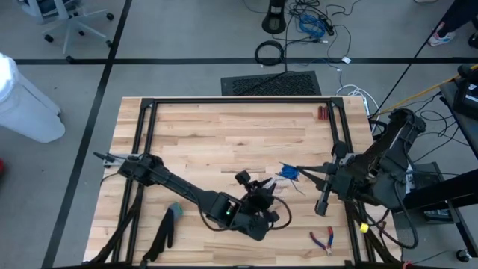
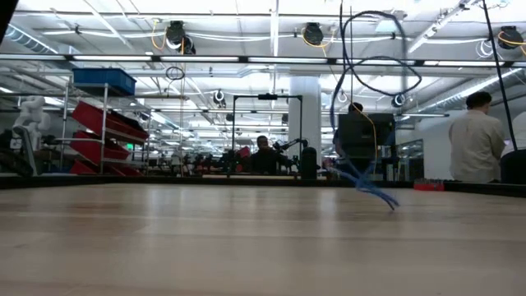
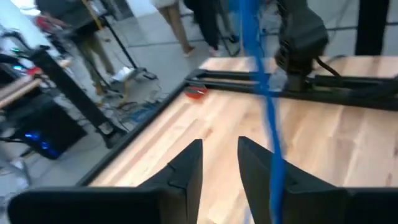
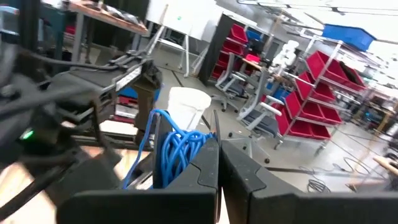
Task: Coil cords
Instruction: Coil the blue wire onto the black spool
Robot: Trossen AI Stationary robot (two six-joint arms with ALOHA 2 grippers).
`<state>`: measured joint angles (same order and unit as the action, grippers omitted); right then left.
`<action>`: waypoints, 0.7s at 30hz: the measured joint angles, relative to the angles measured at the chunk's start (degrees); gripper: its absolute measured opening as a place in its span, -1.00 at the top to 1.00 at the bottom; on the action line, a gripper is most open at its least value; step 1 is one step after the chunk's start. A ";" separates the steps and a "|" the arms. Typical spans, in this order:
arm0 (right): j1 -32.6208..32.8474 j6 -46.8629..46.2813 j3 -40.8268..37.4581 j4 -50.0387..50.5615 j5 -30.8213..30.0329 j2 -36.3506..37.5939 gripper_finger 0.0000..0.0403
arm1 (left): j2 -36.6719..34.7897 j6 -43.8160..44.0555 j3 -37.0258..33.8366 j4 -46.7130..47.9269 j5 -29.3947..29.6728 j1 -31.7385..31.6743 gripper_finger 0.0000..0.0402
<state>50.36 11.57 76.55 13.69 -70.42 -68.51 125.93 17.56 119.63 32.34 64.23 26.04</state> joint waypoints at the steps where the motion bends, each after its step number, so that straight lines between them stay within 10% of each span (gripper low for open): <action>1: 0.49 0.02 0.00 0.20 0.05 0.00 1.00 | -0.25 -0.10 0.00 0.04 1.32 0.15 0.45; 12: 4.60 -0.42 -0.02 1.27 4.40 0.87 1.00 | -5.64 -5.88 0.00 1.79 16.28 4.57 0.57; 21: 4.51 1.29 -0.02 -1.50 9.08 0.94 1.00 | -8.19 -6.03 0.00 6.53 12.85 4.77 0.95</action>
<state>54.87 12.87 76.53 12.19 -61.34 -67.57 117.74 11.53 119.63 38.87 77.08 30.81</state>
